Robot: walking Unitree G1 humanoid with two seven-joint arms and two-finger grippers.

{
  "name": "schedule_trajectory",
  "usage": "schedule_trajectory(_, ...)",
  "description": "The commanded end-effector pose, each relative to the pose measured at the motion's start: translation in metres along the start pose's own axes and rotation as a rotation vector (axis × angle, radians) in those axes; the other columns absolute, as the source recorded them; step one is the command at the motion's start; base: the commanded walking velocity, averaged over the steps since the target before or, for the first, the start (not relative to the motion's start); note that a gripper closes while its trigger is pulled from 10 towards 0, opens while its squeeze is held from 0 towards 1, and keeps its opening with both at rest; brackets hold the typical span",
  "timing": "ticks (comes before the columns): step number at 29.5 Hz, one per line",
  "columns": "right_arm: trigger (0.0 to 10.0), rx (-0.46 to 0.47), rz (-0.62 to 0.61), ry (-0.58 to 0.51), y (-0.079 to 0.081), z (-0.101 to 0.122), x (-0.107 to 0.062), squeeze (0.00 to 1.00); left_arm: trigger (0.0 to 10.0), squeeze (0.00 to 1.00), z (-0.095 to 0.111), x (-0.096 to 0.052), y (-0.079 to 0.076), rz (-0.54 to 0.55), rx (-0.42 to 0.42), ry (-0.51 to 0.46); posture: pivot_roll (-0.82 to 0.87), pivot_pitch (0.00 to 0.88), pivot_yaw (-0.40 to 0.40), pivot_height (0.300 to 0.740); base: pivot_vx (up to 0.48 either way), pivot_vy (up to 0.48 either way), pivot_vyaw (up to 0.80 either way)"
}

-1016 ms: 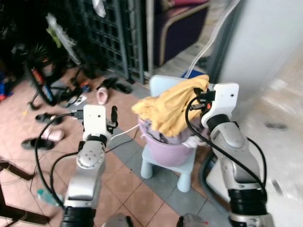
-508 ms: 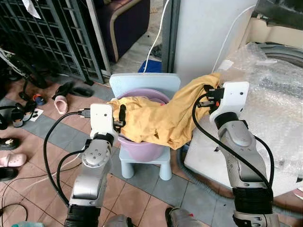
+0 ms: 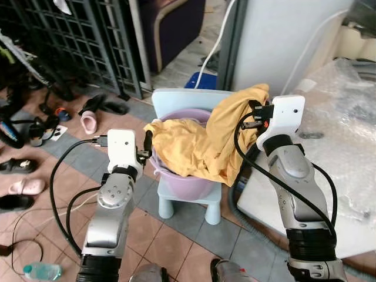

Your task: Clothes washing

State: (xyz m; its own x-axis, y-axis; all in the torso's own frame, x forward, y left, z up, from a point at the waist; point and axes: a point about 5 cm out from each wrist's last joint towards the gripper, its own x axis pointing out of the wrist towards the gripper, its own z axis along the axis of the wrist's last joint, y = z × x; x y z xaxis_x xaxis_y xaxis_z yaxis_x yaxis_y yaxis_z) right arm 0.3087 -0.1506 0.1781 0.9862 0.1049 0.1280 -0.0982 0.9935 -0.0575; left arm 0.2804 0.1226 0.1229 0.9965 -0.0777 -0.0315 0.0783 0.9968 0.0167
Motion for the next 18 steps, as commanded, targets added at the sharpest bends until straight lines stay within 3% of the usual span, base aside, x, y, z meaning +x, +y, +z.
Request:
schedule_trajectory(1,10.0,-0.004,0.0,-0.015,-0.0005,0.0017,0.0004,0.0,10.0,0.0,0.0024,-0.0006,0.0003,-0.009,0.003,-0.013,-0.07,0.033,0.052,0.74,0.0,0.0,-0.8)
schedule_trajectory(7,10.0,-0.017,-0.009,-0.02,-0.0017,0.0018,0.0003,0.0,10.0,0.0,0.0004,0.0002,-0.0001,-0.014,0.001,-0.007,-0.08,0.024,0.058,0.74,0.0,-0.236,-0.8)
schedule_trajectory(18,10.0,-0.023,-0.031,-0.017,-0.0038,-0.0012,-0.002,0.0,10.0,0.0,0.0007,0.003,0.0009,-0.014,-0.012,-0.007,-0.08,0.021,0.07,0.74,0.0,0.0,-0.8)
